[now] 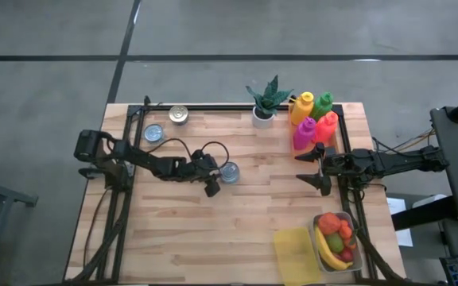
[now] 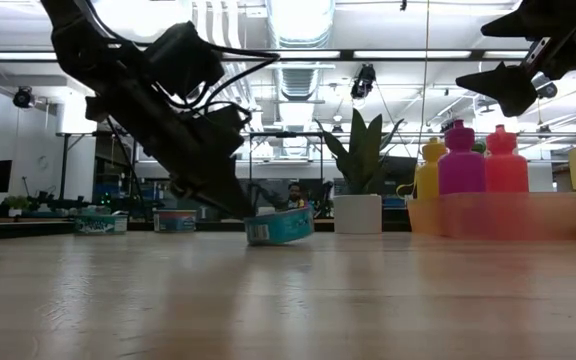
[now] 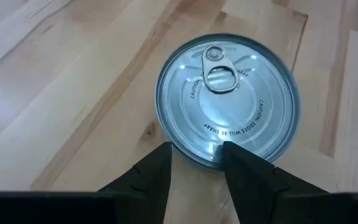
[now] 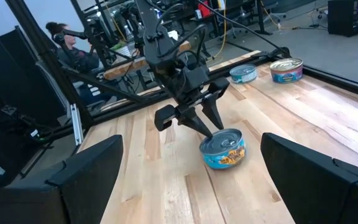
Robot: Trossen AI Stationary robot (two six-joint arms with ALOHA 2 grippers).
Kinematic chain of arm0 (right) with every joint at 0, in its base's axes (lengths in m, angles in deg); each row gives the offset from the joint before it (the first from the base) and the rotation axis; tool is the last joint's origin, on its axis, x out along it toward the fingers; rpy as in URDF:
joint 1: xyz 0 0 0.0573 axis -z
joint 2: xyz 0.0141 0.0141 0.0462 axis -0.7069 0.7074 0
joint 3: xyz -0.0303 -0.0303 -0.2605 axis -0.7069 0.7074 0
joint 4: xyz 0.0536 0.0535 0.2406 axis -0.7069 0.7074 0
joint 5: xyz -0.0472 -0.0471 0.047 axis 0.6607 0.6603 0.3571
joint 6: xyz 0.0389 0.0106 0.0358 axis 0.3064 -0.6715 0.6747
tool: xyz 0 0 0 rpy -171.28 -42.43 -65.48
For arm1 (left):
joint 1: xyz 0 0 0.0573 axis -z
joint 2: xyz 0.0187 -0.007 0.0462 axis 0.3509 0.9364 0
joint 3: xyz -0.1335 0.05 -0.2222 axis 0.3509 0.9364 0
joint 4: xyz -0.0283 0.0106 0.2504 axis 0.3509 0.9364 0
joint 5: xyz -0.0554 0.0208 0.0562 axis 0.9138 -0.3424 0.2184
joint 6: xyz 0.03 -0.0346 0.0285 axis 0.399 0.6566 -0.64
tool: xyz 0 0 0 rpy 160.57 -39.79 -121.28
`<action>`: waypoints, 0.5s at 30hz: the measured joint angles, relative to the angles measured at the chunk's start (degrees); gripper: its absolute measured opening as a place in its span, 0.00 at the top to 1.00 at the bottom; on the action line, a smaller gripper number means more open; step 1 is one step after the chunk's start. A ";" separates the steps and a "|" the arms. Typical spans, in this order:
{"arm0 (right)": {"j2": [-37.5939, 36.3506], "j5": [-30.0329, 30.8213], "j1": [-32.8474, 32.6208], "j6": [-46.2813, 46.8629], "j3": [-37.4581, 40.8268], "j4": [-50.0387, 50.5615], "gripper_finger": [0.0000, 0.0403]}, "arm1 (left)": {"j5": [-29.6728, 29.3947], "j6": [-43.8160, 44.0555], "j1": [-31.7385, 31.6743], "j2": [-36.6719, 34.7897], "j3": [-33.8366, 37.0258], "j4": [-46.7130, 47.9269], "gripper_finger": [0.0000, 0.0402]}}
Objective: Pick & Place Food Item
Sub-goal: Put the blue tuna can into the yellow bin
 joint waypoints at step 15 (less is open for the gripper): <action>0.00 0.00 0.00 -0.01 0.00 0.00 0.06 | 1.39 3.58 0.04 0.35 2.94 0.13 0.63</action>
